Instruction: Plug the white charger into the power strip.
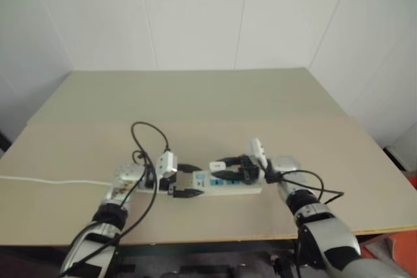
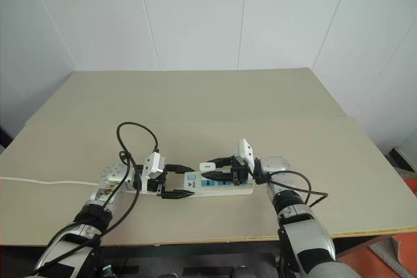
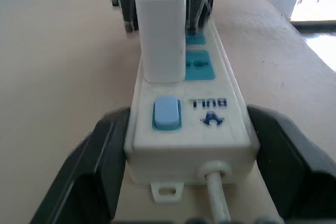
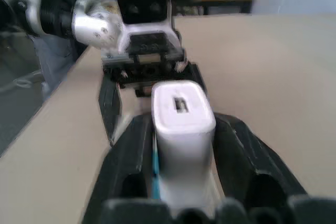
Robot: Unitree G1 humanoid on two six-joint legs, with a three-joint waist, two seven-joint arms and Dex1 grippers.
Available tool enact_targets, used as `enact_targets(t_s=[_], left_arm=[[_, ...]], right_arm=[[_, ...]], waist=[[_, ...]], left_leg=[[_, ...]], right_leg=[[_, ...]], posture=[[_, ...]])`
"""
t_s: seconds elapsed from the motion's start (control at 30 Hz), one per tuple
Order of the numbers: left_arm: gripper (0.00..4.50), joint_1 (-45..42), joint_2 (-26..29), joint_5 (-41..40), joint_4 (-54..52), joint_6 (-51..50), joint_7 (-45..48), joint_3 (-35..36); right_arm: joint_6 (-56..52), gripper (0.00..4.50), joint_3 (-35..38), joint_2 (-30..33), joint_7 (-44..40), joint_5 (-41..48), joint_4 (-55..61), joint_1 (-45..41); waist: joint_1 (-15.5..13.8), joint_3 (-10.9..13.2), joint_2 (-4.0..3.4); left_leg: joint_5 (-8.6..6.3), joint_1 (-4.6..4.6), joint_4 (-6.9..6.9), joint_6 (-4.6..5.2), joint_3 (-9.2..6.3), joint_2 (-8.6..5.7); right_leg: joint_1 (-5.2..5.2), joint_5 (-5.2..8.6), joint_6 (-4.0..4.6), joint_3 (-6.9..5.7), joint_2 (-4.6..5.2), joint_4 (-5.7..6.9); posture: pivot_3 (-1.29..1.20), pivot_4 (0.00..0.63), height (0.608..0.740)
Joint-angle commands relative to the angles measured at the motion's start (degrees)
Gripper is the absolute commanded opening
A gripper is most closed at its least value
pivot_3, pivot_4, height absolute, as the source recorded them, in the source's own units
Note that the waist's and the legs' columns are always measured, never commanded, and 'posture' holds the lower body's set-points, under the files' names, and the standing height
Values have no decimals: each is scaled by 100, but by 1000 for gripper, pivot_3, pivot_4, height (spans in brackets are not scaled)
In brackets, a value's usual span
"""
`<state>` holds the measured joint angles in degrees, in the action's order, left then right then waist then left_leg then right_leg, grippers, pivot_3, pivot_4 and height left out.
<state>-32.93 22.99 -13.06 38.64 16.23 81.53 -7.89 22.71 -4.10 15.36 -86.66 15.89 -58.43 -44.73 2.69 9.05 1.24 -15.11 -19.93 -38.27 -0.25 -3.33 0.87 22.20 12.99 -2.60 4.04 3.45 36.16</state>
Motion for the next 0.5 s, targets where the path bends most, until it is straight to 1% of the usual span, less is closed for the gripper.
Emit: enact_targets(t_s=[0.03,0.17,0.33,0.4,0.47,0.5], left_arm=[[3223,50,172,15,-269,158,222,-9],[3223,39,175,13,-253,168,198,-16],[3223,29,173,98,-238,119,20,-28],[3223,-29,196,-32,-273,-352,202,-49],[3958,-47,142,-186,-306,-441,305,11],[4234,-56,89,-291,-327,-499,319,81]], right_arm=[[-103,3113,-140,239,-110,-456,-608,402],[9,4482,-75,261,-258,-407,-562,388],[67,4482,-54,345,-436,-419,-503,334],[79,4482,-60,384,-467,-431,-470,319],[25,4500,-36,430,-532,-405,-420,293],[-5,4500,-24,451,-560,-377,-391,283]], waist=[[3,-11,18],[19,-15,25],[17,-15,25],[12,-15,25],[14,-15,25],[15,-15,25]], left_leg=[[0,0,2,0,-1,3],[0,2,4,0,0,5],[0,1,5,0,0,5],[0,1,5,0,0,5],[0,1,5,0,0,4],[0,1,5,0,0,4]], right_leg=[[0,0,1,-1,-2,-2],[0,1,2,-1,-4,-1],[0,1,2,-1,-4,-4],[0,1,2,-1,-4,-4],[0,1,2,-1,-4,-3],[0,1,2,-1,-4,-3]], posture=[[0,150,740],[0,150,740],[0,150,740],[0,150,740],[0,150,740],[0,150,740]])
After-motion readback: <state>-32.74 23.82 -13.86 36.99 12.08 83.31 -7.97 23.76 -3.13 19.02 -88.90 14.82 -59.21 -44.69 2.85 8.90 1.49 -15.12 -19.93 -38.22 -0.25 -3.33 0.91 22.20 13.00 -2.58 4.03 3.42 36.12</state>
